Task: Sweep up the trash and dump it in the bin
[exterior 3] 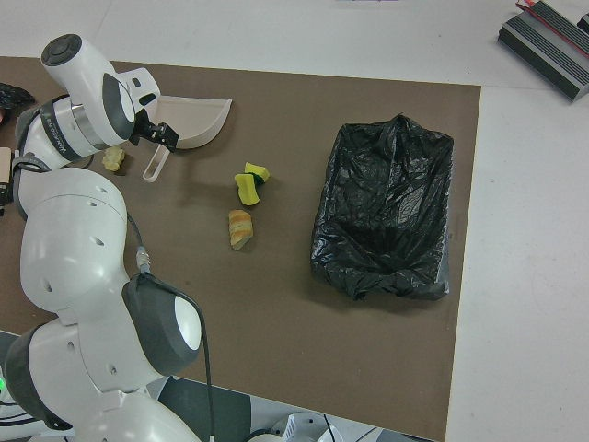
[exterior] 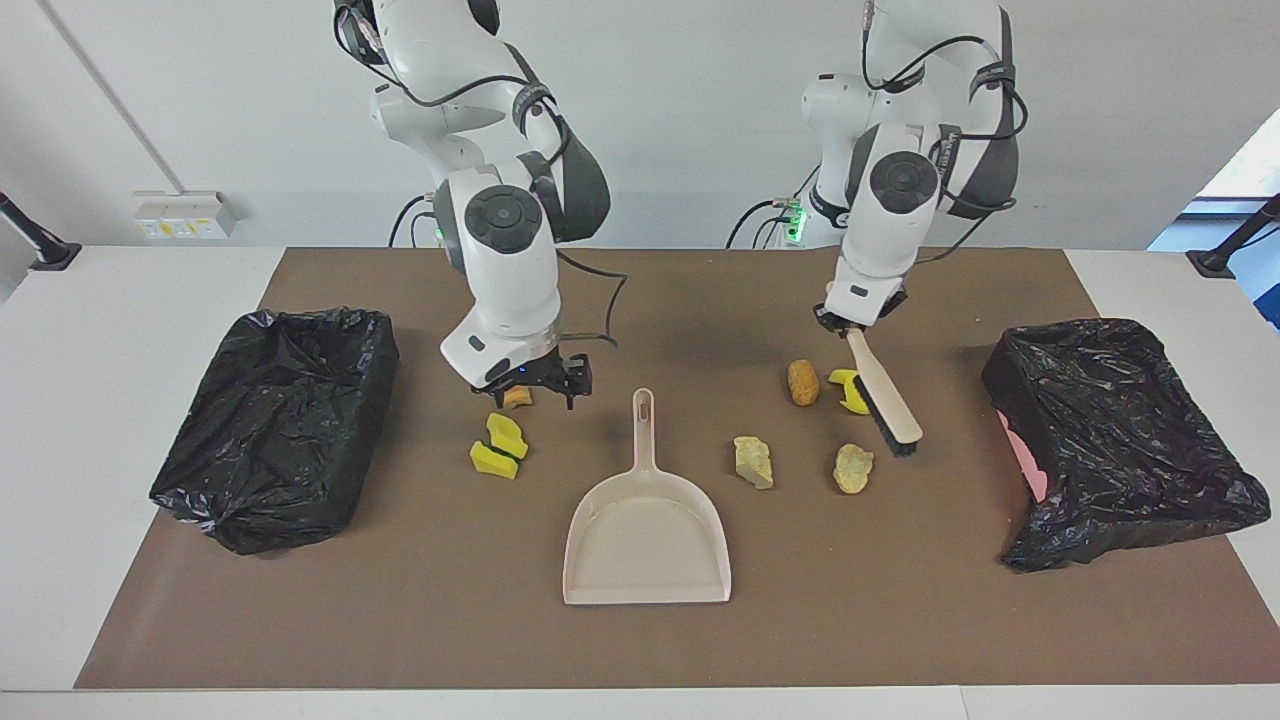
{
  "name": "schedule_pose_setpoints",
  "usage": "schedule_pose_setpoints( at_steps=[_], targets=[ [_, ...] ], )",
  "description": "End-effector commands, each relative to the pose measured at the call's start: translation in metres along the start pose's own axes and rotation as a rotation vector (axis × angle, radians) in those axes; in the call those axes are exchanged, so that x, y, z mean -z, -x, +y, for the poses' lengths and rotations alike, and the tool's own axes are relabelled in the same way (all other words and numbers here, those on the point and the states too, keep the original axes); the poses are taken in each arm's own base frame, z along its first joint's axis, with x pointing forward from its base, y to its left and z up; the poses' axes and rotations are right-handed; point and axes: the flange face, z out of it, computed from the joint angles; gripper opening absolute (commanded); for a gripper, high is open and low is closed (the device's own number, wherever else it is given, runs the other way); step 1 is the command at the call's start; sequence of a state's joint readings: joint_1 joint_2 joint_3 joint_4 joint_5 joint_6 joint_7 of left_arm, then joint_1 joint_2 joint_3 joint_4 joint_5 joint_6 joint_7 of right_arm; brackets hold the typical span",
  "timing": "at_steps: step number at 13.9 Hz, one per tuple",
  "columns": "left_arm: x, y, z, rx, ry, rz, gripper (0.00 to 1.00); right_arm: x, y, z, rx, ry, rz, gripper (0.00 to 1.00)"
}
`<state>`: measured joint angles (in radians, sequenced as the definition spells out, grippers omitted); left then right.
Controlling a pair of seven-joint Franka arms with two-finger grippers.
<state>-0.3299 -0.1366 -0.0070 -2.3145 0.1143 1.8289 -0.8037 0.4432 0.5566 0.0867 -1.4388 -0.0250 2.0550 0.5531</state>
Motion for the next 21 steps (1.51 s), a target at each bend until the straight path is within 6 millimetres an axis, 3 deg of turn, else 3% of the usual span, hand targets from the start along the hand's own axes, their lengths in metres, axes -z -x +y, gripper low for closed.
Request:
schedule_pose_setpoints(
  at_steps=[1,2,3,4,5,7,9,11,13,17,19,21],
  targets=[
    [0.000,0.029,-0.001,0.079,0.042,-0.044,0.00,-0.018,0.009,0.002,0.072,0.007,-0.015,1.00],
    [0.001,0.037,0.006,0.076,0.068,-0.075,0.00,-0.021,0.012,0.006,0.097,0.013,-0.025,0.98],
    [-0.002,0.041,0.011,0.078,0.085,-0.111,0.00,-0.024,0.015,0.007,0.100,0.017,-0.034,0.76],
    [-0.004,0.051,0.020,0.059,0.095,-0.128,0.00,-0.023,0.016,0.008,0.102,0.023,-0.041,0.34],
    [-0.006,0.055,0.026,0.055,0.107,-0.142,0.00,-0.022,0.018,0.005,0.096,0.026,-0.045,0.00],
    [-0.005,0.060,0.033,0.052,0.146,-0.183,0.00,-0.014,0.011,0.009,0.066,0.009,-0.051,0.00],
    [0.004,0.073,0.054,0.032,0.209,-0.159,0.00,-0.013,0.007,0.011,0.073,-0.003,-0.036,0.00],
    [0.010,0.062,0.066,0.025,0.256,-0.117,0.00,-0.010,-0.003,0.028,0.105,-0.011,-0.031,0.00],
    [0.020,0.050,0.078,-0.001,0.308,-0.068,0.00,0.023,-0.012,0.056,0.319,-0.027,-0.009,0.00],
    [0.032,0.049,0.092,-0.081,0.344,-0.020,0.00,0.070,0.012,0.110,0.670,-0.007,-0.056,0.00],
    [0.041,0.044,0.097,-0.105,0.337,-0.028,0.00,0.071,0.026,0.137,0.857,-0.017,-0.165,0.00],
    [0.051,0.049,0.079,-0.134,0.287,-0.086,0.00,0.062,0.040,0.142,1.184,-0.045,-0.184,0.00]
  ],
)
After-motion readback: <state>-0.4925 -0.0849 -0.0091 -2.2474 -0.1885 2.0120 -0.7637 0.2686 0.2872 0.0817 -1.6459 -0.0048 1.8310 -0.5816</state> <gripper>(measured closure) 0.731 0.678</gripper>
